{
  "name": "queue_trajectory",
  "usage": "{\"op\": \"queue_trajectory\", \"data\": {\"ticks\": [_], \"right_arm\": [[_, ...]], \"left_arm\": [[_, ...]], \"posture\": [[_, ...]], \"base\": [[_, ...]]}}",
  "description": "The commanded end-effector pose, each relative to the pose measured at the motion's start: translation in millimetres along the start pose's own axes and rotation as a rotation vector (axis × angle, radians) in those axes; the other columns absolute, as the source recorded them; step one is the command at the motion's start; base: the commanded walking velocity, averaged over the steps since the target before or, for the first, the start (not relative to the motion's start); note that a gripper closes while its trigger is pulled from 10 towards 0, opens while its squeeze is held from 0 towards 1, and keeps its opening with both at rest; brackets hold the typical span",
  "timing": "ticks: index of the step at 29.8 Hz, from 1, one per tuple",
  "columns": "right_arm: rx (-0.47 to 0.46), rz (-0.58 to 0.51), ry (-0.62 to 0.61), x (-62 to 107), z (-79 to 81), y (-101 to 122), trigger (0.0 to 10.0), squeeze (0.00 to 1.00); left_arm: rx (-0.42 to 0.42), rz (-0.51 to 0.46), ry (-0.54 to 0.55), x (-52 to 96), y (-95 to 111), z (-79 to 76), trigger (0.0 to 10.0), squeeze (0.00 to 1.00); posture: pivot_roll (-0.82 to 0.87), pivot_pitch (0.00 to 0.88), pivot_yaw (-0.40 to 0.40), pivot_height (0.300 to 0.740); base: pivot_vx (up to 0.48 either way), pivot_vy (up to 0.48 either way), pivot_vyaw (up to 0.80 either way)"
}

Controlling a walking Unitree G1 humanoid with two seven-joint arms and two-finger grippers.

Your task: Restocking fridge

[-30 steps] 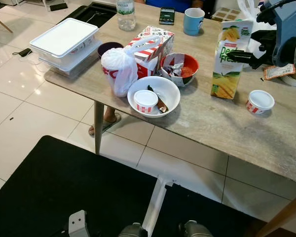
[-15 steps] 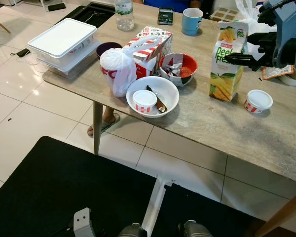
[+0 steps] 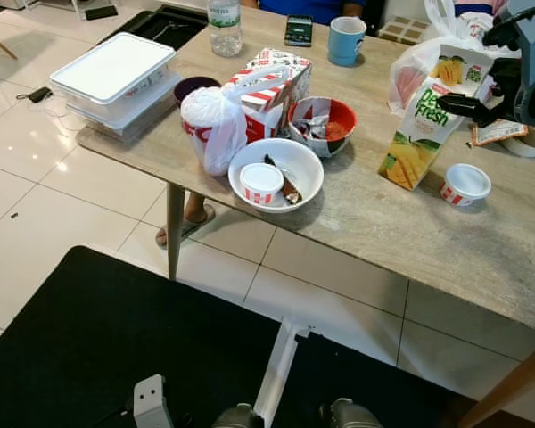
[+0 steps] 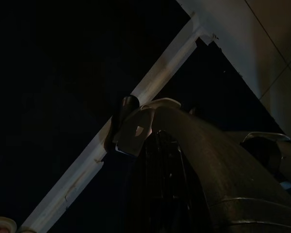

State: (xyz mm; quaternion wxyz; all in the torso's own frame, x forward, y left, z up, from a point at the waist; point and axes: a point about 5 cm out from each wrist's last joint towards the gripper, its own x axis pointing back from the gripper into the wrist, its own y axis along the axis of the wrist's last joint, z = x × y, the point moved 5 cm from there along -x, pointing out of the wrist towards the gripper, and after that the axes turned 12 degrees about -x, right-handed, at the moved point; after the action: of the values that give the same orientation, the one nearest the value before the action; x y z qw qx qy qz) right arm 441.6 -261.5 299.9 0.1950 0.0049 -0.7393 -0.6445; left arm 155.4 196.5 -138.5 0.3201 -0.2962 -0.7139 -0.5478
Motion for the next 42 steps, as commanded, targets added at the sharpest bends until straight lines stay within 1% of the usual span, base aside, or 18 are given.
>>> {"op": "queue_trajectory", "data": {"ticks": [1,2,3,5,7,10,14,16,19,23,29,30,34,42], "right_arm": [[-0.027,-0.043,0.002,-1.2,-0.5,-1.7,10.0,0.00],[-0.027,-0.043,0.002,-1.2,-0.5,-1.7,10.0,0.00],[-0.026,-0.076,0.027,-2.9,3.8,0.9,10.0,0.00],[-0.026,-0.076,0.027,-2.9,3.8,0.9,10.0,0.00],[-0.055,-0.134,0.054,-7.3,10.6,2.5,10.0,0.00],[-0.069,-0.146,0.052,-9.1,11.7,1.4,10.0,0.00],[-0.095,-0.171,0.017,-14.9,13.7,-1.4,10.0,0.00],[-0.113,-0.185,0.016,-18.3,17.3,-2.0,10.0,0.00],[-0.114,-0.185,0.017,-20.1,19.3,-2.9,10.0,0.00],[-0.147,-0.221,-0.018,-28.0,26.6,-0.3,10.0,0.00],[-0.152,-0.234,-0.028,-30.2,28.9,1.0,10.0,0.00],[-0.155,-0.239,-0.037,-30.5,28.5,1.2,0.0,0.00],[-0.166,-0.250,-0.057,-29.4,25.3,1.9,0.0,0.00],[-0.156,-0.258,-0.061,-26.5,21.7,4.1,0.0,0.00]], "left_arm": [[0.008,0.086,-0.008,7.5,-29.5,-3.2,10.0,0.00],[0.008,0.086,-0.008,7.5,-29.5,-3.2,10.0,0.00],[0.008,0.087,-0.006,8.0,-30.2,-2.5,10.0,0.00],[0.008,0.087,-0.006,8.0,-30.2,-2.5,10.0,0.00],[0.010,0.090,-0.003,9.5,-32.3,-0.8,10.0,0.00],[0.011,0.090,-0.001,10.2,-33.4,0.0,10.0,0.00],[0.015,0.101,0.005,13.8,-40.3,2.2,10.0,0.00],[0.017,0.108,0.006,15.4,-44.0,2.5,10.0,0.00],[0.017,0.110,0.007,15.7,-44.8,2.4,10.0,0.00],[0.015,0.102,0.010,14.4,-40.6,4.2,10.0,0.00],[0.013,0.091,0.012,12.5,-34.8,5.4,10.0,0.00],[0.012,0.086,0.012,11.8,-32.6,5.8,10.0,0.00],[0.011,0.082,0.012,10.8,-30.6,5.3,10.0,0.00],[0.013,0.082,0.008,9.2,-29.8,1.9,10.0,0.00]], "posture": [[0.02,0.157,-0.076,0.740],[0.02,0.157,-0.076,0.740],[0.02,0.159,-0.075,0.740],[0.02,0.159,-0.075,0.740],[0.03,0.181,-0.077,0.740],[0.04,0.184,-0.078,0.740],[0.04,0.196,-0.082,0.740],[0.04,0.195,-0.082,0.740],[0.05,0.190,-0.082,0.740],[0.04,0.184,-0.082,0.740],[0.05,0.180,-0.084,0.740],[0.05,0.177,-0.084,0.740],[0.05,0.161,-0.085,0.740],[0.05,0.142,-0.089,0.740]], "base": [[0.000,0.000,0.00],[0.000,0.000,0.00],[0.000,0.000,0.00],[0.000,0.000,0.00],[0.000,0.000,0.00],[0.000,0.000,0.00],[0.000,0.000,0.00],[0.000,0.000,0.00],[0.000,0.000,0.00],[0.000,0.000,0.00],[0.000,0.000,0.00],[0.000,0.000,0.00],[0.000,0.000,0.00],[0.000,0.000,0.00]]}}
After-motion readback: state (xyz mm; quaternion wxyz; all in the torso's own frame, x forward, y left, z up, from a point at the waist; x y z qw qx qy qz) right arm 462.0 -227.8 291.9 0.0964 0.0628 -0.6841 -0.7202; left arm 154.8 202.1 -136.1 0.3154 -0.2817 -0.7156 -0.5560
